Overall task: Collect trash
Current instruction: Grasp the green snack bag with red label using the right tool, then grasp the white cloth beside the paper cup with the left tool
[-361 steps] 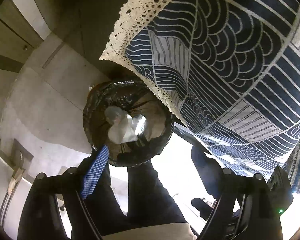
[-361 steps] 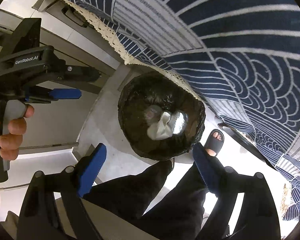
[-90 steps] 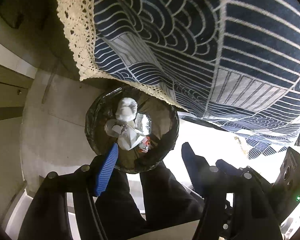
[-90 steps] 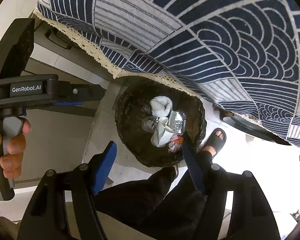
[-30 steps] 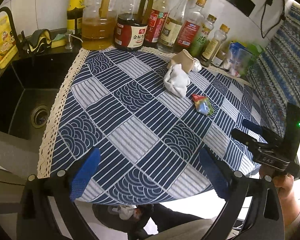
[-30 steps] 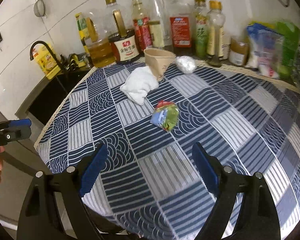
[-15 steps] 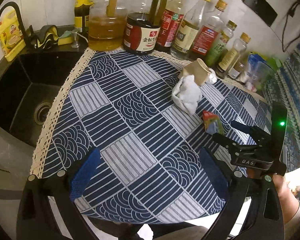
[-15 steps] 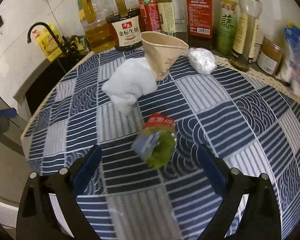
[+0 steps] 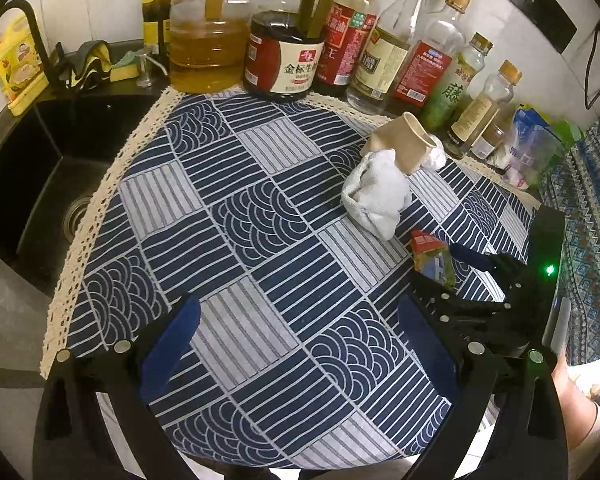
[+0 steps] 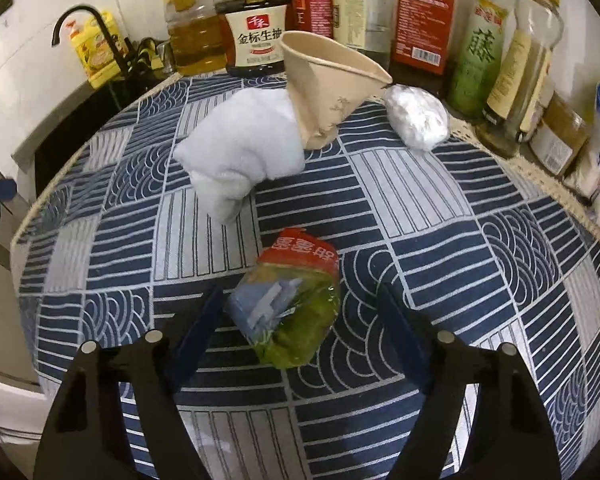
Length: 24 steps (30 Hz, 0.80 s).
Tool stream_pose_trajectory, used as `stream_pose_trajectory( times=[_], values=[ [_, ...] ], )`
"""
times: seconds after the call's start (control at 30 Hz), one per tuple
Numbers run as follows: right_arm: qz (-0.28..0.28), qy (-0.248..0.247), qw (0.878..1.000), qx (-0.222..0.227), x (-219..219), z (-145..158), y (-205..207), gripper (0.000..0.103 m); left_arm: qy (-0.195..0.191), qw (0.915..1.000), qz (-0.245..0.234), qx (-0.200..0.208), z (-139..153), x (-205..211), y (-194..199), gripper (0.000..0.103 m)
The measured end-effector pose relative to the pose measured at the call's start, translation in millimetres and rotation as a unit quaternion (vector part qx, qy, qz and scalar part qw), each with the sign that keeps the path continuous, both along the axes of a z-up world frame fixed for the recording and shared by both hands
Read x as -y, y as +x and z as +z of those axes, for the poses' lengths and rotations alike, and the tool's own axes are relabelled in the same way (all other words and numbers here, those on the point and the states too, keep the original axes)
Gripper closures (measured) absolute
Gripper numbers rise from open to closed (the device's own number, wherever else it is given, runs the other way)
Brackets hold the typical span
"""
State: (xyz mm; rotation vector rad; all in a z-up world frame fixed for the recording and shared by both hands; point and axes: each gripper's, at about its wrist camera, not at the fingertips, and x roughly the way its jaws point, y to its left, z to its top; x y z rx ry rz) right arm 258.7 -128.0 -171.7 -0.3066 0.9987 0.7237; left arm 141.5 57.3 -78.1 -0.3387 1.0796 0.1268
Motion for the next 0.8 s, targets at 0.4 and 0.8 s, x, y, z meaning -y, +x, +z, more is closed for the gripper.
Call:
stream_pose_trajectory(
  times=[0.4, 0.8],
  values=[
    [0.003, 0.012, 1.0, 0.006, 6.8, 5.9, 1.4, 0.045, 0.005, 0.9997, -0.024, -0.006, -0.3, 15.9, 24.1, 0.007],
    [-0.037, 0.07, 0.997, -0.017, 52.0, 41.8, 2.9, 0.045, 0.03, 0.9972, -0.068, 0.003, 1.9, 40.3, 67.9, 0.007]
  ],
)
